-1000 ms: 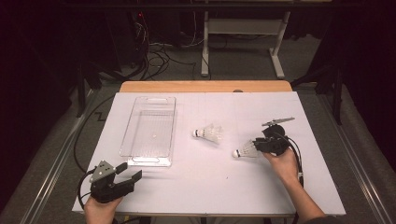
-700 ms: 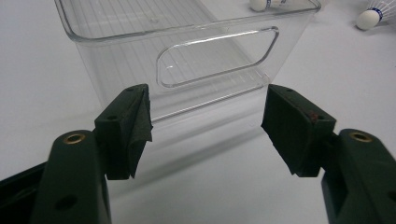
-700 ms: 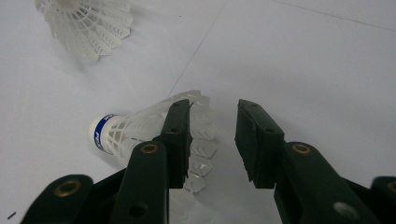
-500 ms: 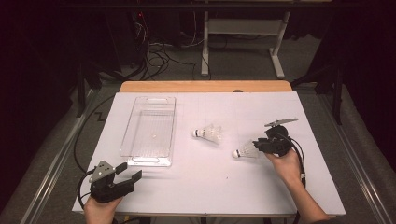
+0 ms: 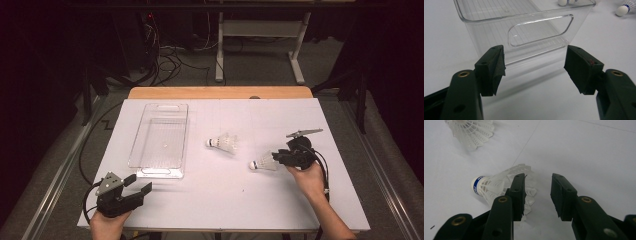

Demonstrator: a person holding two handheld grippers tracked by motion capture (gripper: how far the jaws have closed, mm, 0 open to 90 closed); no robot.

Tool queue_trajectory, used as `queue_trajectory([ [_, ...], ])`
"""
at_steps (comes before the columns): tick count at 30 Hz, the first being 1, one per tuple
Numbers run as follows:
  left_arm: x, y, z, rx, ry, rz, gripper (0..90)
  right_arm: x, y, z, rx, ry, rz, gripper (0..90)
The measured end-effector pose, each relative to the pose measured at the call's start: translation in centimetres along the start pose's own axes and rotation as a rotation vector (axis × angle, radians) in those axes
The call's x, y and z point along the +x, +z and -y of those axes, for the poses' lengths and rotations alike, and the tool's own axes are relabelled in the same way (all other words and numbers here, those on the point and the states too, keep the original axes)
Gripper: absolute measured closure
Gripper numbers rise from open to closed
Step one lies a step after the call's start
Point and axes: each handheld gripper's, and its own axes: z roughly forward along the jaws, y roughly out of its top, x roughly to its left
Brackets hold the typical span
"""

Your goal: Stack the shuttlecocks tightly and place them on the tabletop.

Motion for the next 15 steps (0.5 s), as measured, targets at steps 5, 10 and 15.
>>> queue_trajectory([
  [5,0.02,-0.02,0.00,-0.002,-0.001,0.000,33.3,0.04,-0.10,0.04,-0.001,-0.006,0.000,65.0],
  [10,0.02,-0.03,0.00,-0.002,-0.001,0.001,33.3,0.06,-0.33,0.15,0.001,-0.002,-0.001,64.8],
  [15,0.01,-0.03,0.00,-0.002,-0.001,0.000,33.3,0.01,-0.50,0.37,-0.005,-0.004,-0.001,64.9],
])
